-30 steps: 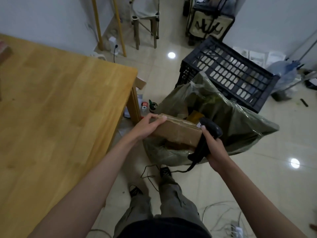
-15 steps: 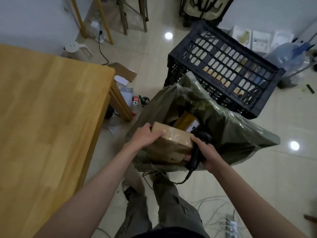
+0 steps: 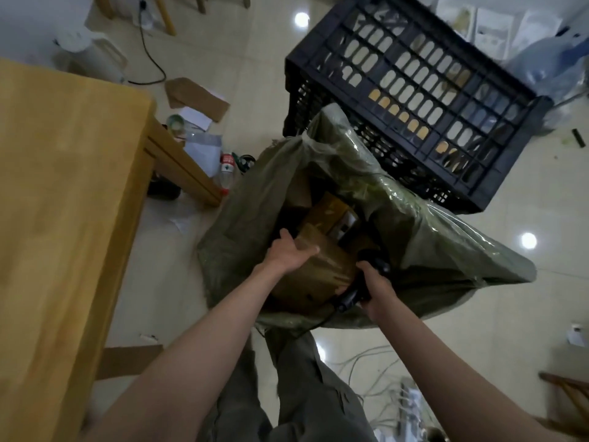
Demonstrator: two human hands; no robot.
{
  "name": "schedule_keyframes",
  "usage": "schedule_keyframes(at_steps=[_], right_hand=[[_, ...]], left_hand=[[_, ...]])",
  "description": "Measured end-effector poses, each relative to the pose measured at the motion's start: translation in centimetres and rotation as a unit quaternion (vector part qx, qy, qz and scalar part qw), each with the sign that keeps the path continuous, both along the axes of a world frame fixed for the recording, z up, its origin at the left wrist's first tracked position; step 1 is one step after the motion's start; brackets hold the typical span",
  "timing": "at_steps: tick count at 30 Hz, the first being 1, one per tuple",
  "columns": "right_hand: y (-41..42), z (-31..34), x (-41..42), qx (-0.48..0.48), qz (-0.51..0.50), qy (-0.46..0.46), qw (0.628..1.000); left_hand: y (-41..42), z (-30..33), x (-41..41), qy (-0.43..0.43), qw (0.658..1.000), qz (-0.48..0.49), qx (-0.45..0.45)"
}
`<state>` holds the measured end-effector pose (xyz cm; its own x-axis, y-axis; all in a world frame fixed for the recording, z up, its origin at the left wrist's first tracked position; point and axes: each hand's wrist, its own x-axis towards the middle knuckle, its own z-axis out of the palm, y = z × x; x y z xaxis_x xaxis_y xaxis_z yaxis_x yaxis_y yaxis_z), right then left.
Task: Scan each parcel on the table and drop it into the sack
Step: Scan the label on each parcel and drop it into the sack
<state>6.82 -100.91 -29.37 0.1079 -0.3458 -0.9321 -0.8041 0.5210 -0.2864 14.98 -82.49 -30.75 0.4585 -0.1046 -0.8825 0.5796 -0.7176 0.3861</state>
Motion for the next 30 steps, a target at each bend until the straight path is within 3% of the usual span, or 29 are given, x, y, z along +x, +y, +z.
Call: schedule_keyframes(at_steps=[13,30], right_hand=[[-0.5,1.2,1.1,0.031,0.062,0.018,0.997],[5.2,8.7,0.7,-0.006,0.171,-0.051,0.984]], left_hand=[[-1.8,-1.2,0.4,0.036,0.976,-0.213,-0.01],[8.8,6.2,-2.2,-0.047,0.976,-0.211,0.006]])
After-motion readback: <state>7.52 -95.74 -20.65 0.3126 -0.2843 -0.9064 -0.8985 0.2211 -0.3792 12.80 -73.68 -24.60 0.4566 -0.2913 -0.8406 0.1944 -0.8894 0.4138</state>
